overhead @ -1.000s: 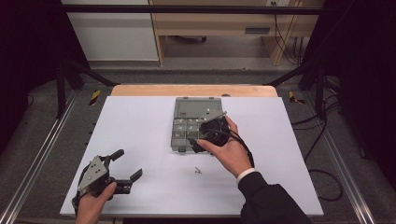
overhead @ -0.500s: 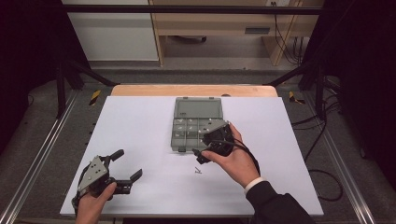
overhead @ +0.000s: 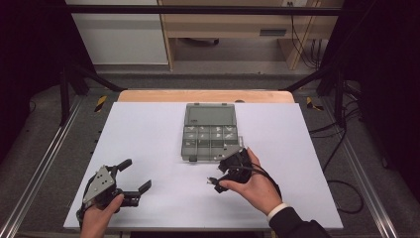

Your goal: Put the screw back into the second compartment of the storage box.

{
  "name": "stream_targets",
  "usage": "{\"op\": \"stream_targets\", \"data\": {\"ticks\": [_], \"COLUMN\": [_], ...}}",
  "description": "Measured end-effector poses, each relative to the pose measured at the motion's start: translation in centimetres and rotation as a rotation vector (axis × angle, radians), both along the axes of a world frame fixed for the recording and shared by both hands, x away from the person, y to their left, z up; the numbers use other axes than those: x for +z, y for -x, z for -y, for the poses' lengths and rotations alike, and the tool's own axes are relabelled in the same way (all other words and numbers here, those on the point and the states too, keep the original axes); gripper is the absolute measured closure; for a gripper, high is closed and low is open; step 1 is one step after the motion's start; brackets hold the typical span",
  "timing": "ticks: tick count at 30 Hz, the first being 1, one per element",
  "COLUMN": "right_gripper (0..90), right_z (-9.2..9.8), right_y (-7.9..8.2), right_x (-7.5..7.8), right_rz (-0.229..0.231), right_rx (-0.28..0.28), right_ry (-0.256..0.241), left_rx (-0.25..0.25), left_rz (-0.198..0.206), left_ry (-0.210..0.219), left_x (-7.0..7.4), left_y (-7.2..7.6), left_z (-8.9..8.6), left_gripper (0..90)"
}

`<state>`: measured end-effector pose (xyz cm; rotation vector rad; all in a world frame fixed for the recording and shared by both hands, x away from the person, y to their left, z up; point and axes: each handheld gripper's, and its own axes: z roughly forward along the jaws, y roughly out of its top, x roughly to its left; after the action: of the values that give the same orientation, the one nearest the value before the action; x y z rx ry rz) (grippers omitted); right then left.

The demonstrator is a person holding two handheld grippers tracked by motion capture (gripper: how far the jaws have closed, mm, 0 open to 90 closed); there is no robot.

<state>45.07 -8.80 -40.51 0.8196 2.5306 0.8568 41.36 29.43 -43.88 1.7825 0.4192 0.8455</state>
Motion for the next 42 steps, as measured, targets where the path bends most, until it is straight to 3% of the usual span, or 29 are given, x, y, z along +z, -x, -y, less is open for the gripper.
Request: {"op": "stream_targets", "data": {"ticks": [10,19,25,33,34,42], "right_gripper": [10.6,11.7,23.8,38.1,44.6,60.2], "right_z": [-0.4,-1.2,-1.4,-1.8,-1.9,-2.0], "right_y": [0.9,1.1,1.1,0.3,0.1,-0.8], "right_x": [-1.5,-2.2,-2.7,-3.3,-3.5,-3.9], "right_rz": [-0.053,-0.056,-0.087,-0.158,-0.166,-0.165], "right_rx": [0.028,0.025,0.043,0.017,0.016,-0.002], "right_ry": [0.044,0.051,0.061,0.054,0.056,0.035], "left_rx": [-0.002,-0.002,-0.001,-0.002,-0.002,-0.003], "left_rz": [0.0,0.0,-0.001,-0.003,-0.003,-0.003], "left_ry": [-0.003,-0.002,-0.006,-0.007,-0.007,-0.005], "left_x": [0.0,0.0,0.0,0.0,0.0,0.0], "left_y": [0.0,0.0,0.0,0.0,0.0,-0.1], "left_z": [0.0,0.0,0.1,0.1,0.1,0.1], "left_gripper": [1.2,1.3,1.3,1.3,1.3,1.3]}}
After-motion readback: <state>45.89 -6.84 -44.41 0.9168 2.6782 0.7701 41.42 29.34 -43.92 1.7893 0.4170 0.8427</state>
